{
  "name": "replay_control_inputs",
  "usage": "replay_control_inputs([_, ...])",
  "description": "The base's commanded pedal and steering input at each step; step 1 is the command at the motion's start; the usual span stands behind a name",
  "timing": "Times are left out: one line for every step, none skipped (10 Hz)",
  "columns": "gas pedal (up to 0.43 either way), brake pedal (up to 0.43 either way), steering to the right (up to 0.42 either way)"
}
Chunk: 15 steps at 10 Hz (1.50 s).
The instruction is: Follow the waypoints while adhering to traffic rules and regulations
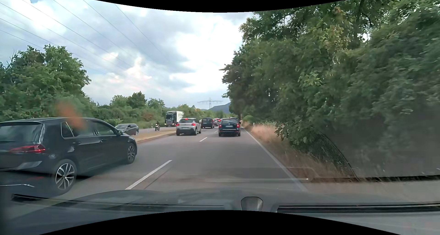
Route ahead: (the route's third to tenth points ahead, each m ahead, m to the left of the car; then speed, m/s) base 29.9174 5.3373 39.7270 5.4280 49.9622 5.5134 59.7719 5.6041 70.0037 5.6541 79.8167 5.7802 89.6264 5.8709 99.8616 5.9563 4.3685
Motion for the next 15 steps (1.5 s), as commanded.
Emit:
replay_control_inputs([0.079,0.000,0.002])
replay_control_inputs([0.079,0.000,0.004])
replay_control_inputs([0.079,0.000,0.004])
replay_control_inputs([0.079,0.000,0.004])
replay_control_inputs([0.079,0.000,0.004])
replay_control_inputs([0.079,0.000,0.004])
replay_control_inputs([0.067,0.000,0.004])
replay_control_inputs([0.047,0.000,0.004])
replay_control_inputs([0.039,0.000,0.004])
replay_control_inputs([0.039,0.000,0.004])
replay_control_inputs([0.039,0.000,0.004])
replay_control_inputs([0.039,0.000,0.003])
replay_control_inputs([0.039,0.000,0.003])
replay_control_inputs([0.039,0.000,0.000])
replay_control_inputs([0.039,0.000,-0.004])
